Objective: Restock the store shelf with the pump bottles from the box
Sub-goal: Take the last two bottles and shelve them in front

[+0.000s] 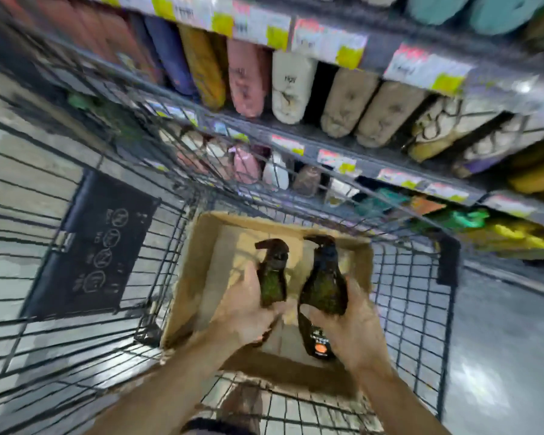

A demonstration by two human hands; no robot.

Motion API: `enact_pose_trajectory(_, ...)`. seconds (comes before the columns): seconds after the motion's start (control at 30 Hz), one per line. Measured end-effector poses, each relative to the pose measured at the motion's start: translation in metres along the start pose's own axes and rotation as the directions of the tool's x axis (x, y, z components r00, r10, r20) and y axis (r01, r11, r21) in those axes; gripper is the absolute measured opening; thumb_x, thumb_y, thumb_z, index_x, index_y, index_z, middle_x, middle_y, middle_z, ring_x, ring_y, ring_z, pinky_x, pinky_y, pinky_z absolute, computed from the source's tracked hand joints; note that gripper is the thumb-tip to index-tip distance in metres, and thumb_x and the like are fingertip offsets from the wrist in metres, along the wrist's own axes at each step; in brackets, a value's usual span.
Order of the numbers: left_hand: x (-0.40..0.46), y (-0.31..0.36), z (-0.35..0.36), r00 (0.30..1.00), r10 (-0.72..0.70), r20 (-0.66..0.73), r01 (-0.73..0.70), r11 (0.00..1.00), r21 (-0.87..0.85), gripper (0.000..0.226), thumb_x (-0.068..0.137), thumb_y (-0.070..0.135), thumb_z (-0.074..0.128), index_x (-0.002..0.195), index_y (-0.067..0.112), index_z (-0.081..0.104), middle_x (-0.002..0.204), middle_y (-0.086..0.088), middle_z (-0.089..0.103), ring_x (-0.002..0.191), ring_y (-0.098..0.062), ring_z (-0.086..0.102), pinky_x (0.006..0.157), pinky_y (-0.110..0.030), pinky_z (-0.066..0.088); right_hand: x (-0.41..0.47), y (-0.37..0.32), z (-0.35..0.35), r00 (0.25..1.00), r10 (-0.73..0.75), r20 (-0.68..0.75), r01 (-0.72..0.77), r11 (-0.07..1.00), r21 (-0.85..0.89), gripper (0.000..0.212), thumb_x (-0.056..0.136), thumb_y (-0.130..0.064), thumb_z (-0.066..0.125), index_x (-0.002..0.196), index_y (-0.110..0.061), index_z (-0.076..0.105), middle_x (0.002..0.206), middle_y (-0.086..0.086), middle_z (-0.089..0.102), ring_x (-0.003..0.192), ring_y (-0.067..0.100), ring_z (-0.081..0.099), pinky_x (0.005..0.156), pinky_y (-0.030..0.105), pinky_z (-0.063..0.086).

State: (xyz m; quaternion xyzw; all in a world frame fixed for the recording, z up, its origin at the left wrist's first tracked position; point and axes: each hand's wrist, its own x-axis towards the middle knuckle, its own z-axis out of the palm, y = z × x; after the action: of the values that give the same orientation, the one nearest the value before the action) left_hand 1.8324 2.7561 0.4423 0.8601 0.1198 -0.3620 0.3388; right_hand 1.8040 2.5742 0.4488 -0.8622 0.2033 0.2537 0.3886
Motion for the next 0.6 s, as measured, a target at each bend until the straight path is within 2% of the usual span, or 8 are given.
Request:
enact_pose_trajectory(0.1,-0.051,0.048,-0.013,0.988,0.057,-0.142,-0.070,0.994,-0.087,0.060,0.074,0.047,0.070,0.113,0.030,0.027,0.099,0.003,0.064,0.093,-0.021,0.063,0.077,-0.038,0.051,-0.030,-0.015,-0.065,0.996,-0.070,-0.061,0.080,0.981,0.175,0.068,0.067,-0.052,0.082,0.124,-0.032,0.053,0.108,-0.005,0.067,0.096,0.010,0.065,0.078,0.029,0.055)
enact_pose_trajectory(0.2,-0.105,0.113,-0.014,0.956,0.109,-0.273,-0.141,0.985,-0.098,0.064,0.069,0.051,0.074,0.112,0.039,0.027,0.098,0.008,0.067,0.092,-0.019,0.065,0.077,-0.041,0.054,-0.063,-0.014,-0.134,0.981,-0.108,-0.164,0.147,0.957,0.249,0.065,0.058,-0.061,0.081,0.113,-0.040,0.053,0.111,-0.001,0.067,0.102,0.018,0.065,0.085,0.045,0.055)
enact_pose_trajectory(0.23,-0.124,0.138,-0.011,0.941,0.137,-0.308,-0.174,0.980,-0.096,0.065,0.068,0.050,0.075,0.111,0.040,0.028,0.098,0.008,0.067,0.092,-0.019,0.065,0.078,-0.040,0.053,-0.076,-0.014,-0.159,0.969,-0.142,-0.204,0.192,0.949,0.249,0.062,0.058,-0.060,0.082,0.108,-0.042,0.051,0.112,-0.001,0.066,0.103,0.020,0.063,0.087,0.045,0.053)
enact_pose_trajectory(0.3,-0.163,0.192,-0.004,0.906,0.207,-0.368,-0.255,0.963,-0.084,0.066,0.066,0.046,0.079,0.114,0.036,0.034,0.101,0.007,0.067,0.095,-0.019,0.064,0.081,-0.037,0.052,-0.108,-0.012,-0.214,0.945,-0.206,-0.255,0.269,0.932,0.244,0.059,0.065,-0.044,0.086,0.109,-0.043,0.047,0.112,-0.005,0.062,0.103,0.017,0.059,0.086,0.035,0.048)
enact_pose_trajectory(0.37,-0.202,0.246,0.004,0.847,0.278,-0.452,-0.328,0.944,-0.035,0.071,0.060,0.048,0.082,0.115,0.029,0.041,0.108,0.004,0.066,0.102,-0.020,0.062,0.082,-0.034,0.050,-0.136,-0.006,-0.275,0.925,-0.245,-0.290,0.319,0.916,0.245,0.057,0.067,-0.034,0.087,0.113,-0.032,0.054,0.110,-0.006,0.062,0.100,0.014,0.058,0.081,0.027,0.044)
enact_pose_trajectory(0.47,-0.248,0.321,0.019,0.781,0.395,-0.484,-0.418,0.906,0.064,0.073,0.050,0.058,0.081,0.104,0.032,0.041,0.109,0.003,0.067,0.104,-0.020,0.062,0.083,-0.038,0.051,-0.172,0.012,-0.361,0.889,-0.293,-0.351,0.368,0.914,0.171,0.072,0.058,-0.051,0.085,0.120,-0.027,0.057,0.108,-0.007,0.066,0.102,0.014,0.062,0.086,0.032,0.050)
enact_pose_trajectory(0.53,-0.272,0.368,0.032,0.736,0.470,-0.487,-0.475,0.871,0.122,0.082,0.044,0.067,0.078,0.109,0.033,0.042,0.110,0.005,0.066,0.105,-0.020,0.061,0.084,-0.040,0.051,-0.192,0.024,-0.415,0.857,-0.342,-0.386,0.411,0.904,0.113,0.086,0.053,-0.064,0.079,0.126,-0.027,0.055,0.117,-0.006,0.065,0.110,0.013,0.060,0.094,0.037,0.050)
enact_pose_trajectory(0.6,-0.295,0.414,0.044,0.691,0.531,-0.491,-0.527,0.835,0.160,0.086,0.043,0.069,0.078,0.113,0.034,0.042,0.107,0.012,0.063,0.101,-0.015,0.059,0.083,-0.036,0.050,-0.213,0.035,-0.466,0.819,-0.373,-0.437,0.436,0.899,0.048,0.089,0.058,-0.061,0.082,0.134,-0.028,0.050,0.128,-0.008,0.059,0.120,0.013,0.054,0.101,0.035,0.045)
